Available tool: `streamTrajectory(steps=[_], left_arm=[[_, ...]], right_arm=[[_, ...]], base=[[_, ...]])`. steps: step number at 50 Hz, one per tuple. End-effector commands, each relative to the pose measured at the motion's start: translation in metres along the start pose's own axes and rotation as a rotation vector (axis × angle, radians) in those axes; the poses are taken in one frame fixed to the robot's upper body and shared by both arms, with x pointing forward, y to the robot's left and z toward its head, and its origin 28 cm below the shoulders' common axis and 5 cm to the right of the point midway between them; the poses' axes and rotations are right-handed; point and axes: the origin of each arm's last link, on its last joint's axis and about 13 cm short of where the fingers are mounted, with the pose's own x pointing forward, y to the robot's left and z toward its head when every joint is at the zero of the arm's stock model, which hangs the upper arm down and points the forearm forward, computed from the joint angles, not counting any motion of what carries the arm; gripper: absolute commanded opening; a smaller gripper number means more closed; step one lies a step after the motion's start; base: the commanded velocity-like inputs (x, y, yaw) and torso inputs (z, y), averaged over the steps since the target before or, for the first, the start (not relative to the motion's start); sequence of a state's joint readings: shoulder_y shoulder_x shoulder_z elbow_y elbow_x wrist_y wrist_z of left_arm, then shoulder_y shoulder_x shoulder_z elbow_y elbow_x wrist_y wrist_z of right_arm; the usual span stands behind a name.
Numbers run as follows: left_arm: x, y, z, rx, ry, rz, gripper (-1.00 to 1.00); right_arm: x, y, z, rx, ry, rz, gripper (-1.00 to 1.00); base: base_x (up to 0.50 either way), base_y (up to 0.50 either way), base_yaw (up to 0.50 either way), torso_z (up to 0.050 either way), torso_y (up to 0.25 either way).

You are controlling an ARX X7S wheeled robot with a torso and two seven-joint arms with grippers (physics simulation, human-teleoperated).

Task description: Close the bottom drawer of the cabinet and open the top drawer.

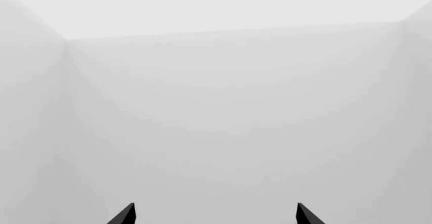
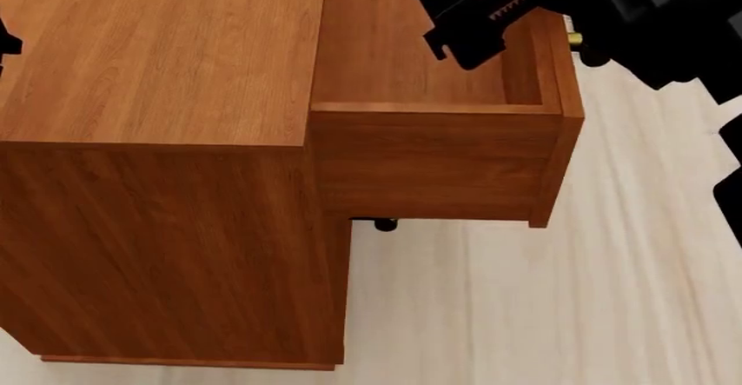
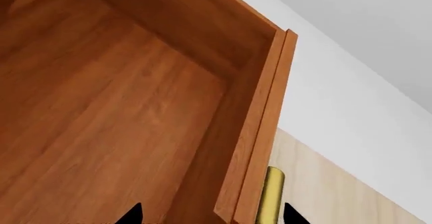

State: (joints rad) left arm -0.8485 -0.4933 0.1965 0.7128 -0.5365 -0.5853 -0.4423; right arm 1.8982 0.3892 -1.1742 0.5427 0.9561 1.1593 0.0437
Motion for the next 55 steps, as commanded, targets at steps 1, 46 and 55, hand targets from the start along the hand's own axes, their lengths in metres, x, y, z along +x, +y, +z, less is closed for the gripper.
streamTrajectory(steps=[1,46,55], left_arm=[[-0.001,0.000,-0.001,-0.001,0.001,0.001,1.00],[0.001,-0.001,0.000,-0.007,-0.002,-0.008,1.00],[0.001,-0.002,0.000,-0.009,-0.002,-0.010,1.00]], right_arm=[[0.011,-0.005,-0.021,-0.017,0.109,-0.049,1.00],[-0.024,-0.053,-0.054,0.084,0.204,-0.241,1.00],[-0.035,-0.062,-0.057,0.107,0.215,-0.278,1.00]], base=[[0.00,0.00,0.00,0.000,0.000],[0.00,0.00,0.00,0.000,-0.002],[0.00,0.00,0.00,0.000,0.000]])
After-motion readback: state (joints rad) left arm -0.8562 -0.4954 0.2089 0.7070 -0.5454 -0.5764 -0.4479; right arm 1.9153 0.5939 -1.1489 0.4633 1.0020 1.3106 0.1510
